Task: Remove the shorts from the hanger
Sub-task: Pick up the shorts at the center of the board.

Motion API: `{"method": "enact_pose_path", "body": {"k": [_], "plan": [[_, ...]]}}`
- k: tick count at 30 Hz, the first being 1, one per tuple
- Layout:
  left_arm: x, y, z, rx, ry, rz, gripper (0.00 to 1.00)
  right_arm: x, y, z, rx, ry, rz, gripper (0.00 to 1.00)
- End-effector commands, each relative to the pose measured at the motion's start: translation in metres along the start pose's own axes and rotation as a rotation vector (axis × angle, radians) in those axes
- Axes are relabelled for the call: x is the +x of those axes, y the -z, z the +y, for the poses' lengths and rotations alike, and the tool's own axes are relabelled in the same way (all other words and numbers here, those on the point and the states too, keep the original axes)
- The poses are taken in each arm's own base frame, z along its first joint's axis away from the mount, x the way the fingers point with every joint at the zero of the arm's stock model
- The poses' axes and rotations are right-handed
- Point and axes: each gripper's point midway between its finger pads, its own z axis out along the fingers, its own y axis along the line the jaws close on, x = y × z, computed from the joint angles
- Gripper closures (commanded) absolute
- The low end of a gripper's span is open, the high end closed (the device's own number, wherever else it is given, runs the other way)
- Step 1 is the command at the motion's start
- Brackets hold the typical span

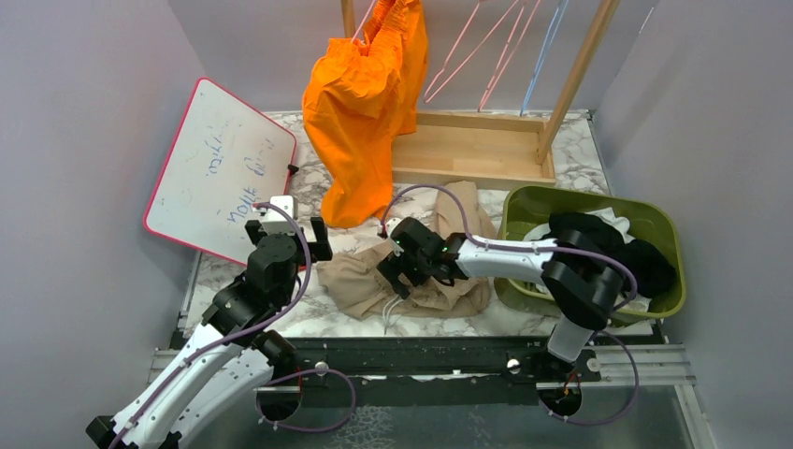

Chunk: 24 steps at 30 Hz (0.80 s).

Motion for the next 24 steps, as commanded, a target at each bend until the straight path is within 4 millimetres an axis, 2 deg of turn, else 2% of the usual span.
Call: {"method": "enact_pose_path", "body": {"k": [1,5,6,10,13,15,16,20,24], "plan": [[0.005,-0.001,-0.002,0.01,0.004,0.016,0.01,0.044,-0.02,0.004,0.004,-0.014,0.204,0.01],[0.005,-0.001,-0.001,0.007,0.004,0.016,0.01,0.073,-0.037,0.006,0.009,-0.023,0.31,0.01],[0.005,-0.001,-0.001,0.006,0.005,0.016,0.01,0.078,-0.039,0.01,0.004,-0.015,0.322,0.04],[0.005,-0.001,-0.002,0.007,0.003,0.018,0.01,0.09,-0.045,0.014,0.054,0.02,0.336,0.26],[0.006,-0.002,-0.002,0.007,0.002,0.019,0.01,0.084,-0.045,0.017,0.069,0.003,0.289,0.53],[0.005,-0.001,-0.001,0.006,0.002,0.017,0.01,0.072,-0.044,0.022,0.056,-0.017,0.241,0.77],[0.005,-0.001,-0.001,0.005,0.003,0.016,0.01,0.063,-0.043,0.025,0.044,-0.021,0.211,0.84],[0.005,-0.001,-0.001,0.004,0.004,0.014,0.01,0.016,-0.023,0.047,-0.057,-0.032,0.029,0.98],[0.003,0.0,0.001,-0.002,0.007,0.008,0.01,-0.031,0.016,0.063,-0.166,-0.078,-0.185,0.99]]}}
